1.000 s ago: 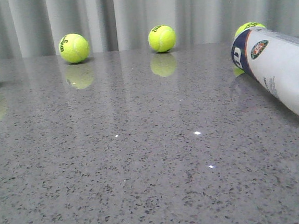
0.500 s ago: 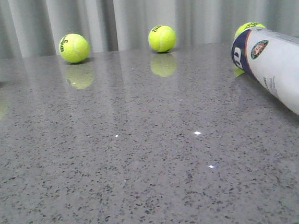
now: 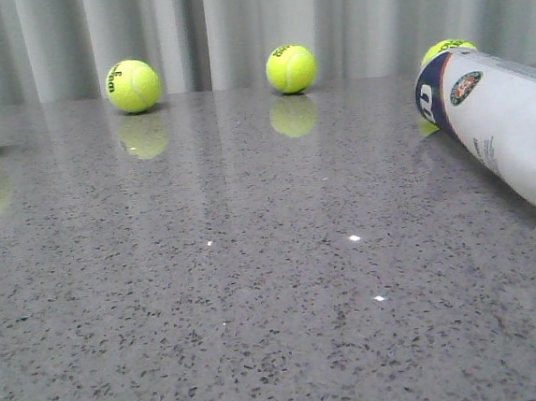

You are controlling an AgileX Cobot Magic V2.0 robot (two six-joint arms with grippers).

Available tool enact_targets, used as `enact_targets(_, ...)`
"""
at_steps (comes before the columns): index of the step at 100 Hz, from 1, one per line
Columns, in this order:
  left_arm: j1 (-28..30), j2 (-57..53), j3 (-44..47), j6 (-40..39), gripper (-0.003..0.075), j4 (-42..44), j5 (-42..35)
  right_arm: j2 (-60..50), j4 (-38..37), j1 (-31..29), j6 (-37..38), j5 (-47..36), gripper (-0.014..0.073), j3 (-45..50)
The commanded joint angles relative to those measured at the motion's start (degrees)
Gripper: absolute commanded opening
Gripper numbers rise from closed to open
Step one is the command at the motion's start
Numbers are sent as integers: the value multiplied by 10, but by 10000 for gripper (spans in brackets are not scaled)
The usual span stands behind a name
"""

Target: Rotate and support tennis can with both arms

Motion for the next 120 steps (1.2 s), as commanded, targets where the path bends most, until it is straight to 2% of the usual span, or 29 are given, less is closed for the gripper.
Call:
enact_targets(1, 1, -22, 27, -1, -20, -6, -45, 48, -6, -3, -3, -7, -66, -65)
enact_targets(24, 1, -22, 27, -1, -20, -6, -45, 164, -2, -3, -3, 81, -66, -173)
enact_targets(53, 1, -22, 27, -1, -20, -6, -45, 264, -2, -3, -3, 142, -46, -237)
enact_targets(62, 1, -22, 27, -1, -20, -6, -45, 292, -2, -3, -3, 178, 78, -257)
enact_targets(66, 1, -22, 27, -1, -20, -6, -45, 304, -1, -3, -3, 190, 198, -268)
enact_targets(67, 1, -22, 27, -1, -20, -6, -45, 306, -1, -3, -3, 191, 198, -268)
enact_targets(71, 1, -22, 27, -1, -20, -6, -45, 315, -1, -3, -3, 201, 344, -277)
enact_targets(74, 1, -22, 27, -1, -20, -6, -45, 321, -1, -3, -3, 204, 408, -281)
enact_targets(79, 1, -22, 27, -1, -20, -6, -45, 333, 4, -3, -2, 213, 562, -294)
enact_targets(85, 1, -22, 27, -1, -20, -6, -45, 348, 10, -3, -2, 227, 673, -310)
enact_targets(93, 1, -22, 27, -1, -20, -6, -45, 375, 23, -3, -2, 252, 644, -340)
enact_targets(120, 1, -22, 27, -1, -21, -6, -45, 493, 98, 20, 5, 337, 637, -469)
